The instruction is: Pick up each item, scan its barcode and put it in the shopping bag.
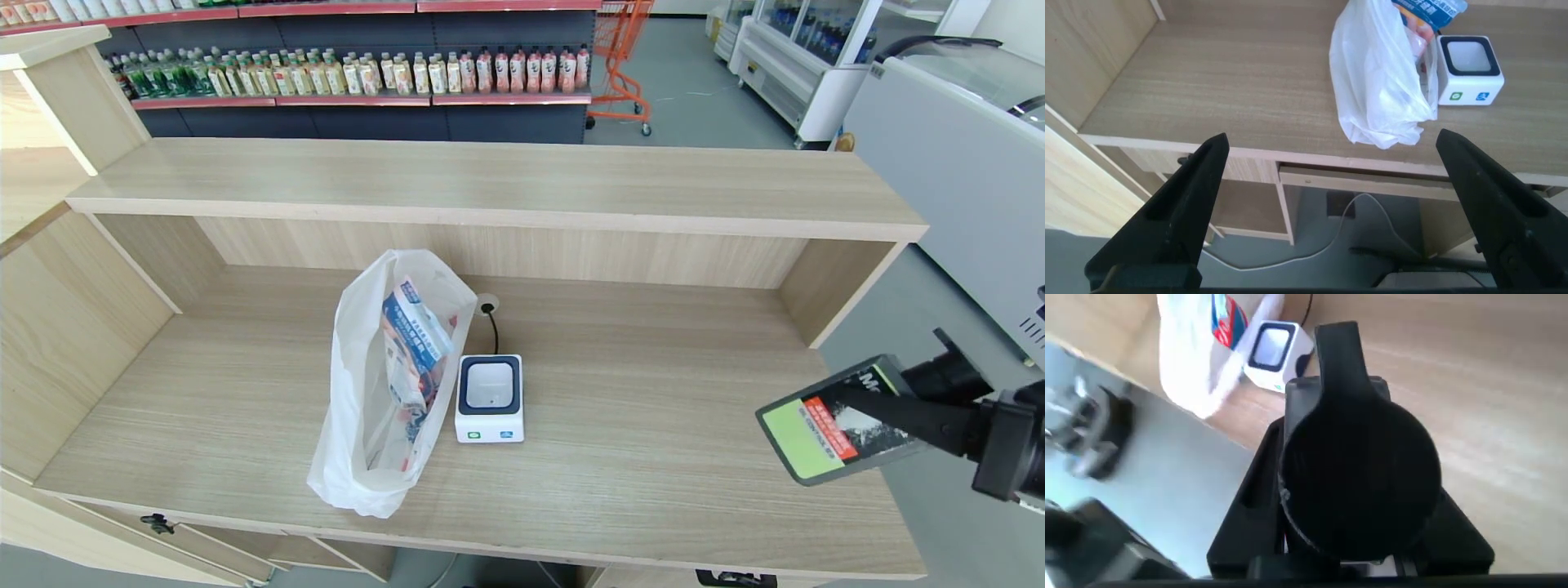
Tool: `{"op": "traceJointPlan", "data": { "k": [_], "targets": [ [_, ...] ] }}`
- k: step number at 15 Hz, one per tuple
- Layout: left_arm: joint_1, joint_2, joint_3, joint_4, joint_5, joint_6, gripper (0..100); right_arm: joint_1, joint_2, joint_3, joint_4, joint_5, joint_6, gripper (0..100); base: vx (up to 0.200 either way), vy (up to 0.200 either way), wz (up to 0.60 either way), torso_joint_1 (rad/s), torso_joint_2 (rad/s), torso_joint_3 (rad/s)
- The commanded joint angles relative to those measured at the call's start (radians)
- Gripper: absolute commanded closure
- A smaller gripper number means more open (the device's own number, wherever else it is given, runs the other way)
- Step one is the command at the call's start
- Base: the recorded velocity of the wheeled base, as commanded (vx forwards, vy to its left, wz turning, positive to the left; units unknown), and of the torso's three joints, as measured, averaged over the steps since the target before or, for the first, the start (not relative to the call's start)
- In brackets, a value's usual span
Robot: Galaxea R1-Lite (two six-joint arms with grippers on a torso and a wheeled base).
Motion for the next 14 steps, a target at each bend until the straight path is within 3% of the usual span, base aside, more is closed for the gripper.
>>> {"op": "traceJointPlan", "data": {
  "k": [1,5,12,14],
  "targets": [
    [-0.001,0.000,0.000,0.000,0.000,0.000,0,0.142,0.109,-0.101,-0.003,-0.139,0.344,100,0.000,0.000,0.00,0.000,0.00,0.000],
    [0.001,0.000,0.000,0.000,0.000,0.000,0,0.149,0.174,-0.132,-0.003,-0.141,0.470,100,0.000,0.000,0.00,0.000,0.00,0.000],
    [0.001,0.000,0.000,0.000,0.000,0.008,0,0.147,0.174,-0.121,-0.001,-0.141,0.470,100,0.000,0.000,0.00,0.000,0.00,0.000],
    [-0.001,0.000,0.000,0.000,0.000,0.012,0,0.147,0.177,-0.121,-0.001,-0.139,0.470,100,0.000,0.200,0.00,0.005,0.00,0.002]
  ]
}}
